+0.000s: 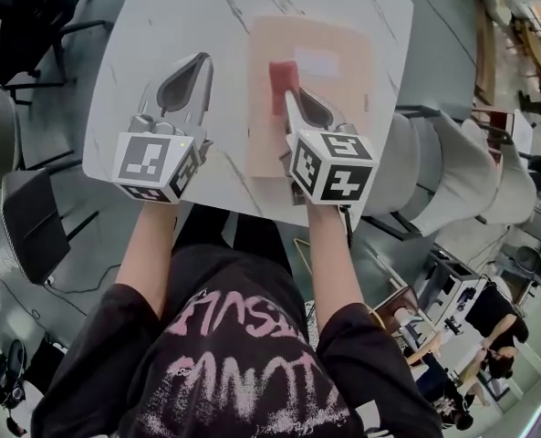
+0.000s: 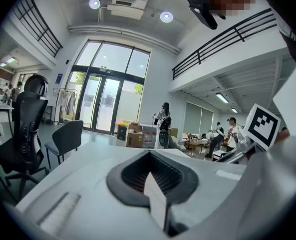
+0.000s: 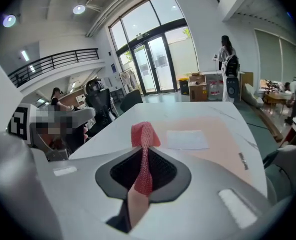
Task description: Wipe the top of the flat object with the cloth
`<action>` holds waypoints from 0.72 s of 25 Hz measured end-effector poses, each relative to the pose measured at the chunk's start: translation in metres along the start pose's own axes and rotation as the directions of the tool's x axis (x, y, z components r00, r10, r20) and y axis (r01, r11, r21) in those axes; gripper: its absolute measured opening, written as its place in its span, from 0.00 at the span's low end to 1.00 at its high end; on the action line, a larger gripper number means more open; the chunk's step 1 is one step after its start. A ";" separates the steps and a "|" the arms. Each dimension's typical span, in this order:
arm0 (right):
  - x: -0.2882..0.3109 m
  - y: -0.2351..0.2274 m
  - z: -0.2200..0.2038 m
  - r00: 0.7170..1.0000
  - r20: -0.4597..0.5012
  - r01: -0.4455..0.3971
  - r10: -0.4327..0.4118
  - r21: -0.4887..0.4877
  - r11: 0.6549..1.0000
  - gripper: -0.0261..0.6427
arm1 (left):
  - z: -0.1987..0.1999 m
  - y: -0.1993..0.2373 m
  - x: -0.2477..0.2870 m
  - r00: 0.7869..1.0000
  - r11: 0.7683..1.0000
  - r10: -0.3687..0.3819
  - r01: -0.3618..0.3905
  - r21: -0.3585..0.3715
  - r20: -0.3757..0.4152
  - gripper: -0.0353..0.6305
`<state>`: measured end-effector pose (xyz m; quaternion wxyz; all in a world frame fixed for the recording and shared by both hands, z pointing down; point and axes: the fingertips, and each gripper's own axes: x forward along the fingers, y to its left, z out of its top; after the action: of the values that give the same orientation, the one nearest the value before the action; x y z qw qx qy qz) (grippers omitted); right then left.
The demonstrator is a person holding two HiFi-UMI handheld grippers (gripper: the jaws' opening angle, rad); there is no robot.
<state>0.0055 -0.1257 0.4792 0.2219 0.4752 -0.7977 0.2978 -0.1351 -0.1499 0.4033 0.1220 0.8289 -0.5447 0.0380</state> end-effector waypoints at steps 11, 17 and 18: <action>0.027 0.079 -0.022 0.989 -0.075 -0.127 0.125 -0.024 0.992 0.12 | -0.003 0.035 -0.019 0.999 0.999 0.046 -0.046 -0.015 -0.004 0.05; 0.023 0.070 -0.030 0.990 -0.088 -0.107 0.106 -0.003 0.994 0.12 | -0.003 0.031 -0.014 1.000 0.999 0.029 -0.029 -0.016 -0.002 0.05; 0.021 0.068 -0.031 0.991 -0.089 -0.101 0.101 0.001 0.995 0.12 | -0.003 0.028 -0.013 1.000 1.000 0.023 -0.024 -0.016 -0.001 0.05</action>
<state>-0.0625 -0.0923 0.4975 0.2427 0.4200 -0.8106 0.3281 -0.1658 -0.1485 0.4083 0.1283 0.8214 -0.5546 0.0353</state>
